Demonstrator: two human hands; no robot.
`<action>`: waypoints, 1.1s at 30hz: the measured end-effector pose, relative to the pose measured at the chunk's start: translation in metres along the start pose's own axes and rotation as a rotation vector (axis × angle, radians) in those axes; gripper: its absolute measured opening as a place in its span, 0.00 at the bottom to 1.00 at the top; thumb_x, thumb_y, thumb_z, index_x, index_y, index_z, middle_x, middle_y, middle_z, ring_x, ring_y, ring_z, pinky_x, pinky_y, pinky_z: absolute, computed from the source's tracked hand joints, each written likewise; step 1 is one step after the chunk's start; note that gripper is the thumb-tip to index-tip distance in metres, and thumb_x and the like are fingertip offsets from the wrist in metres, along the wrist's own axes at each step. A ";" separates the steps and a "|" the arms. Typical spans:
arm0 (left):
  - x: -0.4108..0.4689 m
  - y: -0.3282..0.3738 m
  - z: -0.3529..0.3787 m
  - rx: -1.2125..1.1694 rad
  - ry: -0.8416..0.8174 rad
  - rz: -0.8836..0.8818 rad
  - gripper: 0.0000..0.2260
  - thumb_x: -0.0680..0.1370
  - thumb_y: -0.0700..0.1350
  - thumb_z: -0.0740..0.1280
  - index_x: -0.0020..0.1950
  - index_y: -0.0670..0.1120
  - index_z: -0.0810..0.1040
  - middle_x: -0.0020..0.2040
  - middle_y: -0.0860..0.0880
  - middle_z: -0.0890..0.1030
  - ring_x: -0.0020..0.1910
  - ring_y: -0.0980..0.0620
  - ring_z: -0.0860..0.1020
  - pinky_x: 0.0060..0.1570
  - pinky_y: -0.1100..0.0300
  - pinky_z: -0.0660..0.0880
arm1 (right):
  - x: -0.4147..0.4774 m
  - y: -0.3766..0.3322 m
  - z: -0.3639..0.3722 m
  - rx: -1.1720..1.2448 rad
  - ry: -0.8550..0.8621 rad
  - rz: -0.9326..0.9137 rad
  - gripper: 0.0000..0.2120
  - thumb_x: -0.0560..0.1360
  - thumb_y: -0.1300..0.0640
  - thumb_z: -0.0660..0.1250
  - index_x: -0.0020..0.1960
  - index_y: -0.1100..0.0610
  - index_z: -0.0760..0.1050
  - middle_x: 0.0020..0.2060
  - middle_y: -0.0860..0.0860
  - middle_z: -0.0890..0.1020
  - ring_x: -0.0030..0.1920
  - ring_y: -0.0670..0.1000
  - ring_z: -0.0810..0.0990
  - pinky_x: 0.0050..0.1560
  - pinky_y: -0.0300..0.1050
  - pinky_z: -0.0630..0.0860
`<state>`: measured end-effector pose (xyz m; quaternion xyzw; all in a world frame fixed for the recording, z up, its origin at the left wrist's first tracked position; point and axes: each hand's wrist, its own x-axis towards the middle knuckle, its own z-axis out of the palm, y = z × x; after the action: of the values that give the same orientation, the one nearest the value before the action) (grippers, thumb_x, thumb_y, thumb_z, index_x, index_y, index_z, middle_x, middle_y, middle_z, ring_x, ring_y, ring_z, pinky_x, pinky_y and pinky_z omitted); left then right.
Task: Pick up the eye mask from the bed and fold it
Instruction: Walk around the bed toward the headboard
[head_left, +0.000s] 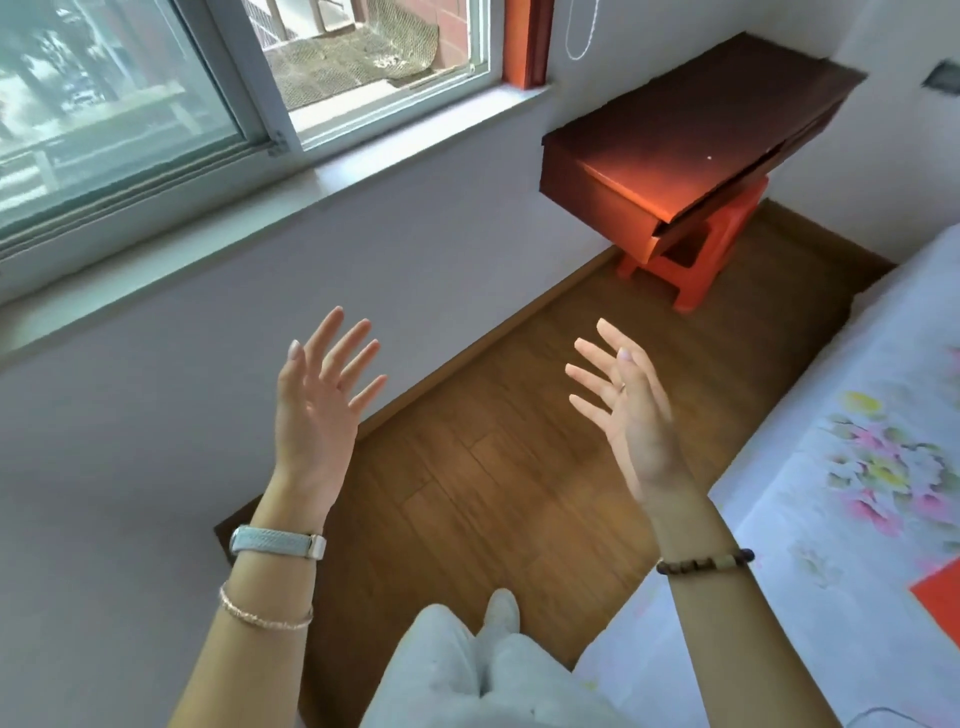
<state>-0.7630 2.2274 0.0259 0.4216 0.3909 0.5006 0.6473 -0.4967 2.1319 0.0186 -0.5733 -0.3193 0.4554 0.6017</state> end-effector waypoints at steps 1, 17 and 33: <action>0.014 -0.002 0.007 -0.002 -0.022 -0.014 0.28 0.81 0.60 0.50 0.77 0.50 0.67 0.74 0.47 0.75 0.72 0.47 0.74 0.72 0.41 0.67 | 0.007 -0.002 -0.004 0.000 0.027 -0.002 0.20 0.80 0.41 0.55 0.70 0.38 0.71 0.69 0.46 0.78 0.66 0.47 0.80 0.65 0.51 0.75; 0.266 -0.045 0.194 0.051 -0.660 -0.230 0.26 0.80 0.62 0.52 0.73 0.55 0.72 0.71 0.51 0.78 0.71 0.49 0.75 0.70 0.44 0.69 | 0.106 -0.038 -0.073 0.081 0.716 -0.060 0.16 0.85 0.46 0.52 0.70 0.39 0.71 0.68 0.46 0.79 0.65 0.47 0.81 0.68 0.54 0.75; 0.322 -0.117 0.380 0.071 -1.136 -0.434 0.26 0.81 0.62 0.52 0.76 0.53 0.69 0.72 0.50 0.76 0.71 0.48 0.75 0.70 0.42 0.68 | 0.127 -0.055 -0.148 0.145 1.188 -0.108 0.16 0.83 0.44 0.55 0.68 0.38 0.71 0.68 0.44 0.78 0.66 0.46 0.80 0.67 0.51 0.76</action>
<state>-0.3109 2.4671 0.0176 0.5547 0.0778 0.0406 0.8274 -0.3043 2.1925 0.0347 -0.6701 0.0749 0.0467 0.7370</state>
